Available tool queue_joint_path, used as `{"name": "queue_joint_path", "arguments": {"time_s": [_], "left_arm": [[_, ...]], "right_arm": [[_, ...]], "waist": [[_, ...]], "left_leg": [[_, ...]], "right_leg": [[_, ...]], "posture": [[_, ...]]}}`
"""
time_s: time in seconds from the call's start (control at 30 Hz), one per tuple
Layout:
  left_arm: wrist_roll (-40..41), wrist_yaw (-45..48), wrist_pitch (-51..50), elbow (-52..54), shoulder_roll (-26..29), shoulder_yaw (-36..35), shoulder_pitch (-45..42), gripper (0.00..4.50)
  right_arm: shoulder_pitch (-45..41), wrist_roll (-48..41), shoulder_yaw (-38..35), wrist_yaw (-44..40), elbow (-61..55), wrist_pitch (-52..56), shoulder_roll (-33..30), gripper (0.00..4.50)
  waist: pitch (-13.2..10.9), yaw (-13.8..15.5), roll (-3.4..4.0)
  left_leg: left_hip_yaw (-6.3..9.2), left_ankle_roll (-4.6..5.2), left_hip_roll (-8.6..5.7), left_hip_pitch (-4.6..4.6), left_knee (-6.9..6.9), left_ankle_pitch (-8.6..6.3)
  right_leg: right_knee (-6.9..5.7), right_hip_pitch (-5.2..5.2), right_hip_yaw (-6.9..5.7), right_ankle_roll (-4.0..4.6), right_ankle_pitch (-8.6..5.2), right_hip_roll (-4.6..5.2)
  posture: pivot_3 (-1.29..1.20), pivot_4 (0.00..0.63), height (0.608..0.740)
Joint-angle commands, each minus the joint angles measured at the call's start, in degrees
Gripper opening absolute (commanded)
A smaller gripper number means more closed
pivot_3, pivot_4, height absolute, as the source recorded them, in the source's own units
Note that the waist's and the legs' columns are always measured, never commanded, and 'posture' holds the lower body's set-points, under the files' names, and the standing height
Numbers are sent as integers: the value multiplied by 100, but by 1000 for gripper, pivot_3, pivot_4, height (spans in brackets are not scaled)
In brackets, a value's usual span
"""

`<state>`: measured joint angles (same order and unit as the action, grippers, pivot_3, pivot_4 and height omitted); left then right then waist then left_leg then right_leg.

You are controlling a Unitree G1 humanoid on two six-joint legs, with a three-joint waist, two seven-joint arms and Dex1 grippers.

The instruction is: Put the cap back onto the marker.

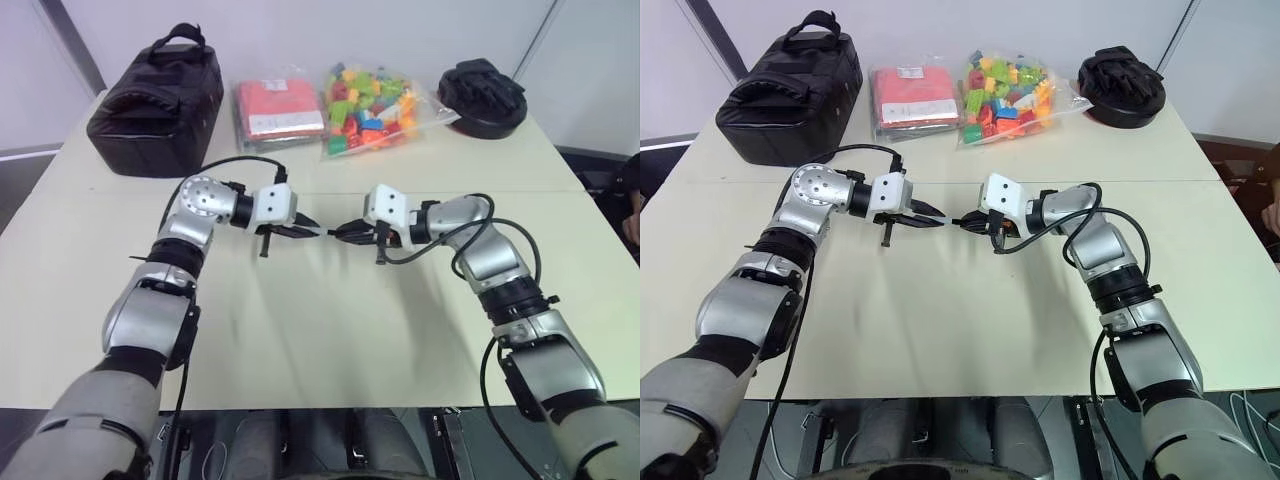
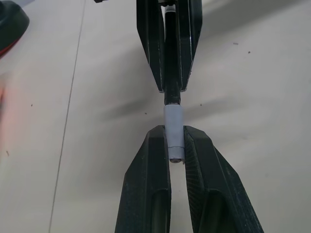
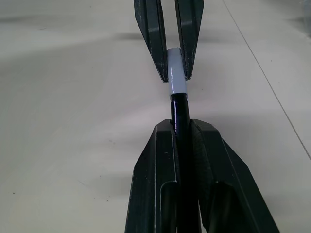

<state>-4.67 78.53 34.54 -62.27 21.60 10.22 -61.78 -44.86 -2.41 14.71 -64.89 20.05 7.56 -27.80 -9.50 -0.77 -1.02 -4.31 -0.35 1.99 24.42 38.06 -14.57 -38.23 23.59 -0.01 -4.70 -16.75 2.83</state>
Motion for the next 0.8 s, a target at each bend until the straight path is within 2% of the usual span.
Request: {"name": "queue_joint_path", "arguments": {"time_s": [0.03,0.5,0.7,0.8], "left_arm": [[-75,-20,90,-11,-34,87,-165,48],[-291,-376,555,-261,-768,225,-339,48],[753,725,-1236,-61,-1113,-503,-486,48],[754,889,-1425,49,-1069,-536,-502,48]], "right_arm": [[-114,-121,-125,36,-232,-122,73,0],[-120,-112,-164,127,-265,-93,117,0],[-90,-46,-230,196,-283,-128,142,0],[-81,-23,-256,198,-264,-166,149,0]], "waist": [[0,0,0],[0,4,0],[0,-7,0],[0,-11,0]], "left_leg": [[0,0,-1,0,0,0],[-1,0,-4,0,1,0],[-2,0,-5,1,1,0],[0,0,-5,1,1,0]], "right_leg": [[0,0,0,0,0,0],[0,0,0,0,0,0],[0,1,0,0,0,-4],[0,0,0,0,0,-6]], "posture": [[0,150,740],[0,150,740],[0,150,740],[0,150,740]]}}
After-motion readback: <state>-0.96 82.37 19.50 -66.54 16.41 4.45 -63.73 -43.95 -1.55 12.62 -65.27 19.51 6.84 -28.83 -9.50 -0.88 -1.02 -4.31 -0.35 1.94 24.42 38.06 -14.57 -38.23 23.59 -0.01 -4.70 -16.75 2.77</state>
